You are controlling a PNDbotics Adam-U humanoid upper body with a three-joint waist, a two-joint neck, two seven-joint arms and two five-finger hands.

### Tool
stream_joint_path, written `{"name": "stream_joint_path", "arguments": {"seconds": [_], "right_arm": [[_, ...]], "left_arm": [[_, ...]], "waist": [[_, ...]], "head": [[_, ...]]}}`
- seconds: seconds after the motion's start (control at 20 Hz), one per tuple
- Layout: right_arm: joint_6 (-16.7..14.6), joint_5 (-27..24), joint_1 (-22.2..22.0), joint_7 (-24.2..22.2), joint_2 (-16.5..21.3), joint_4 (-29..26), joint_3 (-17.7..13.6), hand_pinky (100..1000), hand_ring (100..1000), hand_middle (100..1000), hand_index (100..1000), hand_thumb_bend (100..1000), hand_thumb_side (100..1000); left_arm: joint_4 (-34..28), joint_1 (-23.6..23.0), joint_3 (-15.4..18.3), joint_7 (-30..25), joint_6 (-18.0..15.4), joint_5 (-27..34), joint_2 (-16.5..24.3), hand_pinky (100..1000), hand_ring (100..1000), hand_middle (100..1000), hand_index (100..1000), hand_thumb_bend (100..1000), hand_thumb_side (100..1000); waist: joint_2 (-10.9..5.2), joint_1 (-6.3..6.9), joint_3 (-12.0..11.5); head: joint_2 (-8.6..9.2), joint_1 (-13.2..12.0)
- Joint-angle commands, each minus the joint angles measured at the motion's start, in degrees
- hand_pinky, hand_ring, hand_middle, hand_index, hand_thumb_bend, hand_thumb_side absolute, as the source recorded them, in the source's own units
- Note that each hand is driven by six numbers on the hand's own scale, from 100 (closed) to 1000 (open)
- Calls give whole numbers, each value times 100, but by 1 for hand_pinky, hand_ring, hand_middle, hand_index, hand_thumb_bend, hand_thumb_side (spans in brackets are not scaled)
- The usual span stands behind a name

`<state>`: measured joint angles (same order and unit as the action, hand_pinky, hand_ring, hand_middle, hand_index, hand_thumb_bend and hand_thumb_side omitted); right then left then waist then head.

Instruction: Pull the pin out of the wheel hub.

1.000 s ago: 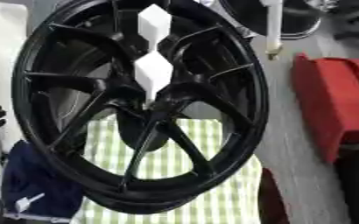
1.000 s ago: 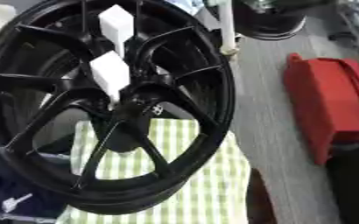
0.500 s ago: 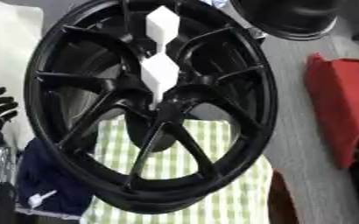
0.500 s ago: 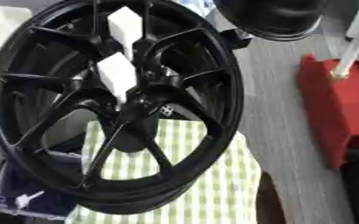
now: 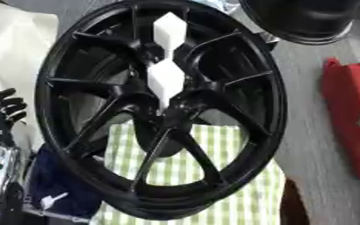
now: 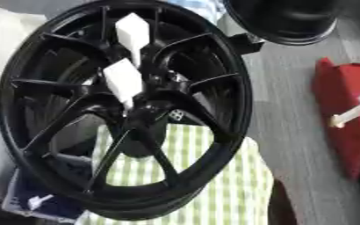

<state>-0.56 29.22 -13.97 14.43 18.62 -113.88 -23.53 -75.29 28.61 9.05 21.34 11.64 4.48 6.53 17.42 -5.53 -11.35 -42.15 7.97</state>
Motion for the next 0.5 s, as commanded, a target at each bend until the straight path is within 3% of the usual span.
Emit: {"name": "stream_joint_path", "arguments": {"seconds": [0.05, 0.25, 0.5], "right_arm": [[197, 89, 26, 149, -79, -71, -18, 819, 813, 791, 940, 100, 523], [313, -158, 59, 382, -78, -71, -32, 813, 801, 785, 940, 100, 400], [512, -616, 150, 868, -47, -71, 1, 748, 677, 608, 840, 100, 475]], "left_arm": [[-75, 58, 33, 18, -6, 28, 89, 724, 646, 521, 692, 129, 1000], [-74, 55, 34, 20, -9, 30, 88, 724, 647, 521, 693, 130, 1000], [-87, 53, 27, 16, -13, 24, 89, 724, 648, 521, 693, 130, 1000]], "waist": [[-62, 27, 17], [-72, 26, 21], [-78, 24, 17]], "head": [[51, 2], [25, 40], [15, 40]]}}
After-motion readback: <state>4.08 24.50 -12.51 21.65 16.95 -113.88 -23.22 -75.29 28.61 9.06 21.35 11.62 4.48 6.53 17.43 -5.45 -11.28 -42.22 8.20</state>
